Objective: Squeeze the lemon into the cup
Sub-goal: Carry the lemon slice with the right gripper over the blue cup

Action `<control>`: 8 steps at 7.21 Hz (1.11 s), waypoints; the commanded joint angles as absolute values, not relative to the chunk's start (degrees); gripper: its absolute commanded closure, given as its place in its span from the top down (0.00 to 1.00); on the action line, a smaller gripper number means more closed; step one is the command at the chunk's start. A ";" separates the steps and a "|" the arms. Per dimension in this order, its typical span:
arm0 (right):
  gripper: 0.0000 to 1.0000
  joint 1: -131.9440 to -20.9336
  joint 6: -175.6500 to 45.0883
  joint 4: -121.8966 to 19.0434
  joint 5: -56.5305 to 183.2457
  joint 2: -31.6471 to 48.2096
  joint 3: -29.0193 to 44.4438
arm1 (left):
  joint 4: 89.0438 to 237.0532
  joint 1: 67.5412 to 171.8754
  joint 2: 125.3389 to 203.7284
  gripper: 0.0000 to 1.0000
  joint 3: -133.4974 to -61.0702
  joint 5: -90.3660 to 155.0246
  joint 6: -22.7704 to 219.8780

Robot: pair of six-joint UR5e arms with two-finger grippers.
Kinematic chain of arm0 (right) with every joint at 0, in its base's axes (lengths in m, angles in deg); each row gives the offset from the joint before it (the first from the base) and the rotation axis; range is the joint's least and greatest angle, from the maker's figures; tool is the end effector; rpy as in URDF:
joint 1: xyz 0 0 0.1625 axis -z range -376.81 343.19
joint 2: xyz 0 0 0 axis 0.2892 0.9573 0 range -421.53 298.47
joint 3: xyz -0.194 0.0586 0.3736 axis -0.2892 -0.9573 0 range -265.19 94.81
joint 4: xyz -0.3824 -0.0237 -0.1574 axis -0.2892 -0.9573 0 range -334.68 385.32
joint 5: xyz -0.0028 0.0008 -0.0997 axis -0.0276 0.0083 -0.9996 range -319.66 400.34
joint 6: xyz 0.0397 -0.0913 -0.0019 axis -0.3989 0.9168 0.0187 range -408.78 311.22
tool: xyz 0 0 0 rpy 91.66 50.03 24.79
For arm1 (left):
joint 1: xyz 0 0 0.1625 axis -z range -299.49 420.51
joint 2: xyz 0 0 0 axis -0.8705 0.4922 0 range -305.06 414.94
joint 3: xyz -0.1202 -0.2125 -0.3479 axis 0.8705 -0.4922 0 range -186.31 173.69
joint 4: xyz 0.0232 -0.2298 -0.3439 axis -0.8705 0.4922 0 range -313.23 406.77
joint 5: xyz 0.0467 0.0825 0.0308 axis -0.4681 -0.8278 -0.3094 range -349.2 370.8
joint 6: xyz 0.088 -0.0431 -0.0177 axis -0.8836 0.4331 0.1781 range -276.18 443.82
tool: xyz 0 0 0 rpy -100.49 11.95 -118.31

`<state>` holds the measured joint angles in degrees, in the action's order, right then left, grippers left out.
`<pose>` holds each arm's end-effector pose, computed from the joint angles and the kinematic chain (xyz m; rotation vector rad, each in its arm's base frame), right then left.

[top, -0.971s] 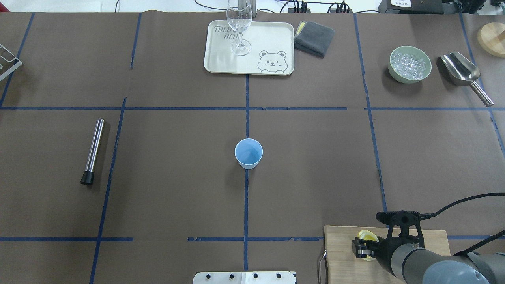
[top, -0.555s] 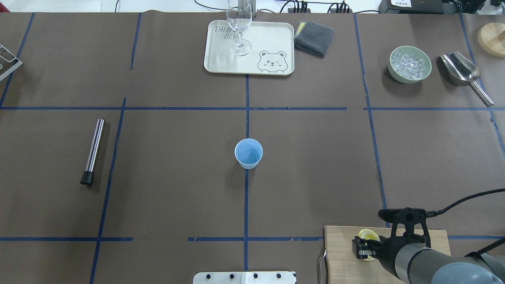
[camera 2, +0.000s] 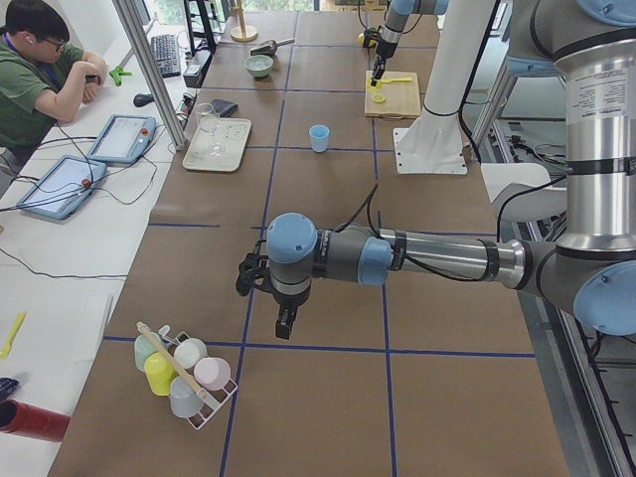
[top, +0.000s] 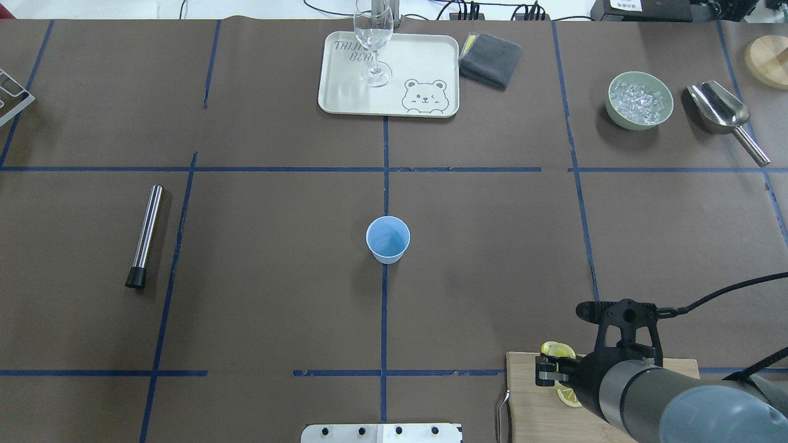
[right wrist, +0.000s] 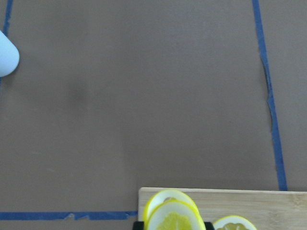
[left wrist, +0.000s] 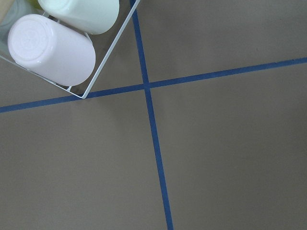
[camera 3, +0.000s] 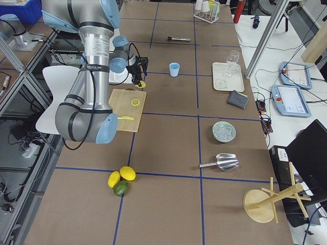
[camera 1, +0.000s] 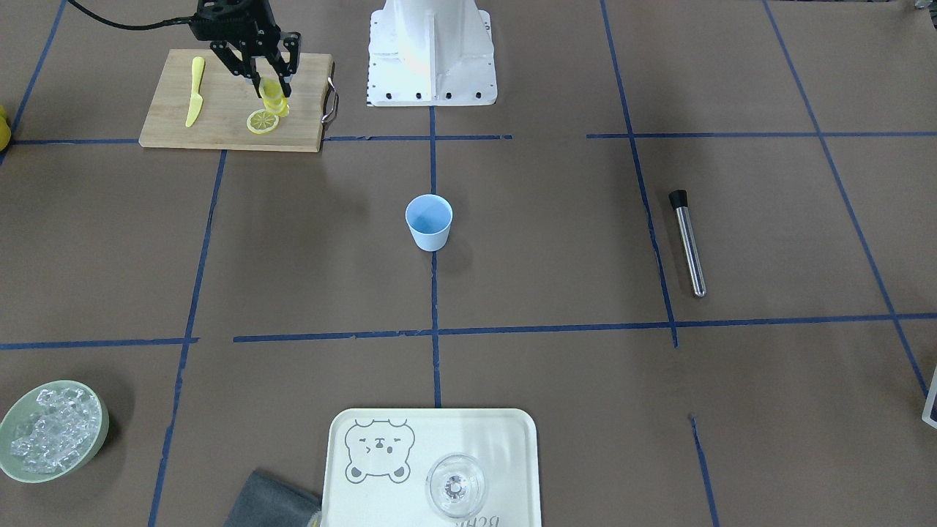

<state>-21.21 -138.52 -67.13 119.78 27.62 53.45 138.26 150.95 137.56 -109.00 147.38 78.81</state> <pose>-0.3880 -0.1818 0.2830 0.2069 -0.8117 0.1436 -0.0643 -0.4426 0.6038 0.1506 0.8064 0.1236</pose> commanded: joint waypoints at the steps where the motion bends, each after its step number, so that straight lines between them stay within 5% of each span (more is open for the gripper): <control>1: 0.00 -23.74 -138.25 -86.04 122.68 9.05 51.84 | 138.26 150.95 137.56 1.00 -108.80 147.38 78.81; 8: 0.00 -41.14 -128.59 -88.24 133.05 -19.57 23.83 | 138.18 150.86 137.38 1.00 -108.27 147.29 78.81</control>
